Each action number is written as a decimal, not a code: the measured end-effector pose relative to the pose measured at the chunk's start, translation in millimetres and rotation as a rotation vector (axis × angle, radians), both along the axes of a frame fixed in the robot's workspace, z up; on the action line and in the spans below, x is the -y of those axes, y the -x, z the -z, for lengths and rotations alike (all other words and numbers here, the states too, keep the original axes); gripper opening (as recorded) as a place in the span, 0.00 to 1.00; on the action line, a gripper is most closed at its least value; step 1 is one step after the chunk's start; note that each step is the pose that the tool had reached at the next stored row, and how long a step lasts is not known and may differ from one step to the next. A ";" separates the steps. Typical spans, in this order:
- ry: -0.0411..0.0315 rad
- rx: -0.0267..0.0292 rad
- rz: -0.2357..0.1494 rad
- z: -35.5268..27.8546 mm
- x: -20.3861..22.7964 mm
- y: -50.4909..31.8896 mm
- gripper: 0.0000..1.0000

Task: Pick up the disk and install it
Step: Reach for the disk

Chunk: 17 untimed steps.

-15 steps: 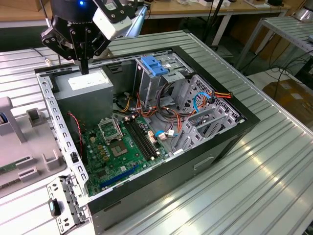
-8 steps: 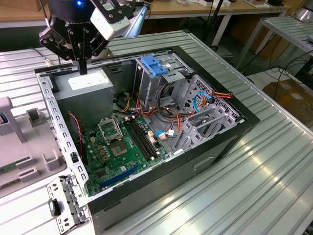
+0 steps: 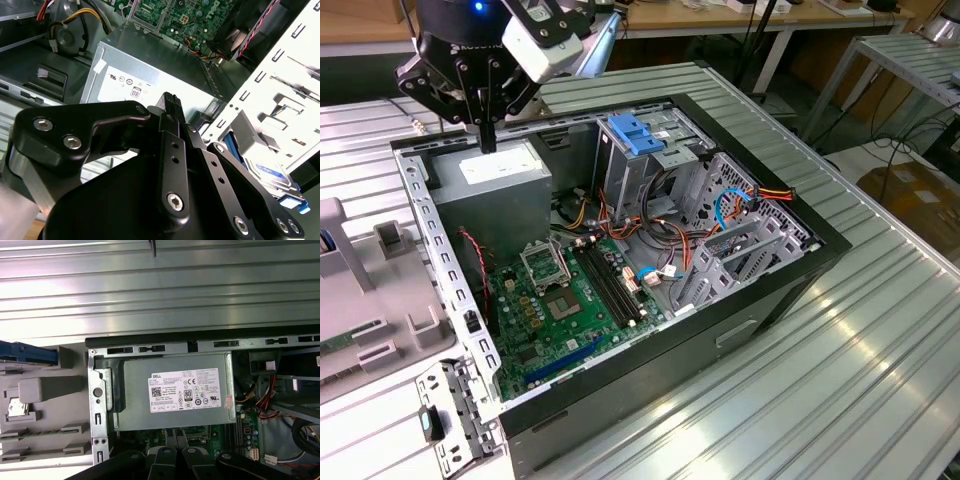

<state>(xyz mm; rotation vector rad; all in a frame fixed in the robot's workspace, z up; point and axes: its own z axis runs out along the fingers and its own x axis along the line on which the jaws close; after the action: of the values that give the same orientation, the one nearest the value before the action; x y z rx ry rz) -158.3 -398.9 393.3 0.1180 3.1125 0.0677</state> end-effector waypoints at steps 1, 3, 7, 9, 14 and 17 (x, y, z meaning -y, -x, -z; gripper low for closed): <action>0.0000 0.0000 0.000 0.0 0.0 0.3 0.11; 0.0000 0.0000 0.000 0.0 0.0 0.9 0.11; 0.0000 0.0000 0.000 0.0 0.0 3.0 0.11; 0.0000 0.0000 0.000 0.0 0.0 4.4 0.11; 0.0000 -0.0001 0.000 0.0 0.0 5.7 0.11; 0.0000 0.0000 0.000 0.0 0.0 6.5 0.11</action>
<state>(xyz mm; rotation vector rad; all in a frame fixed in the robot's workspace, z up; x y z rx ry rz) -164.7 -398.9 393.3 0.1179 3.1125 0.0676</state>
